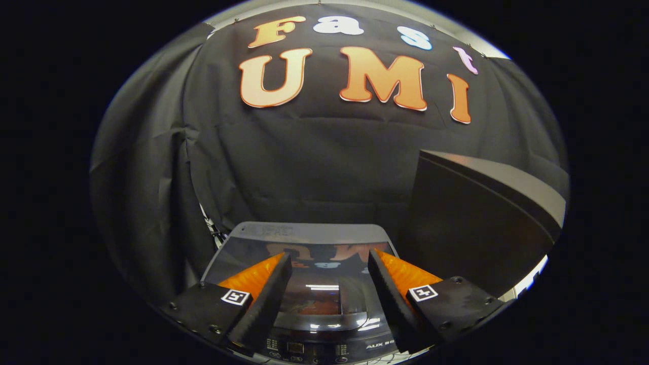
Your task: Put the clothes into the washing machine and then close the washing machine lid.
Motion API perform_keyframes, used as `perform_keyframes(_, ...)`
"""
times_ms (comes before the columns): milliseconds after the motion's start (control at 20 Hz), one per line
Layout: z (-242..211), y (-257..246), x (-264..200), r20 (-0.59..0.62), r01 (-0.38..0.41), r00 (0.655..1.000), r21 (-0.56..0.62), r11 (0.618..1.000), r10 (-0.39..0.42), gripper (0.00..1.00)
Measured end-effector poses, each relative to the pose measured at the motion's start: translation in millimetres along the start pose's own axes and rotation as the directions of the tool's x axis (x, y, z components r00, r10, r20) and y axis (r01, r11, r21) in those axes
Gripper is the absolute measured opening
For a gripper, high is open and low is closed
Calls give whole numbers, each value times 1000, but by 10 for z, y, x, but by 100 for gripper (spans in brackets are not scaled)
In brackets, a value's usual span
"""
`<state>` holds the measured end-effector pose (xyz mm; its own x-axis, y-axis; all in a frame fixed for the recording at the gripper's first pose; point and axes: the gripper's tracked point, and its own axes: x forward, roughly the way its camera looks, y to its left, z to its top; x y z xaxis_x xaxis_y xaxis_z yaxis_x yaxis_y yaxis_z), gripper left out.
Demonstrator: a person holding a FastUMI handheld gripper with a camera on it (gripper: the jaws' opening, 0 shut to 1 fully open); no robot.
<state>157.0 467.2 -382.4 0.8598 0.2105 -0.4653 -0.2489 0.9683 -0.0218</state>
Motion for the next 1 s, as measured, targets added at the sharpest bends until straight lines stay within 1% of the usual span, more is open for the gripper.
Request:
perform_keyframes(200,370,52,-126,54,-30,998,24,999,29,97)
perform_keyframes(450,828,-1,-303,129,-35,991,34,999,30,97)
perform_keyframes(750,1468,-42,-844,235,-46,971,44,998,35,97)
perform_keyframes(1000,1870,-98,-1242,294,-58,955,38,998,44,97)
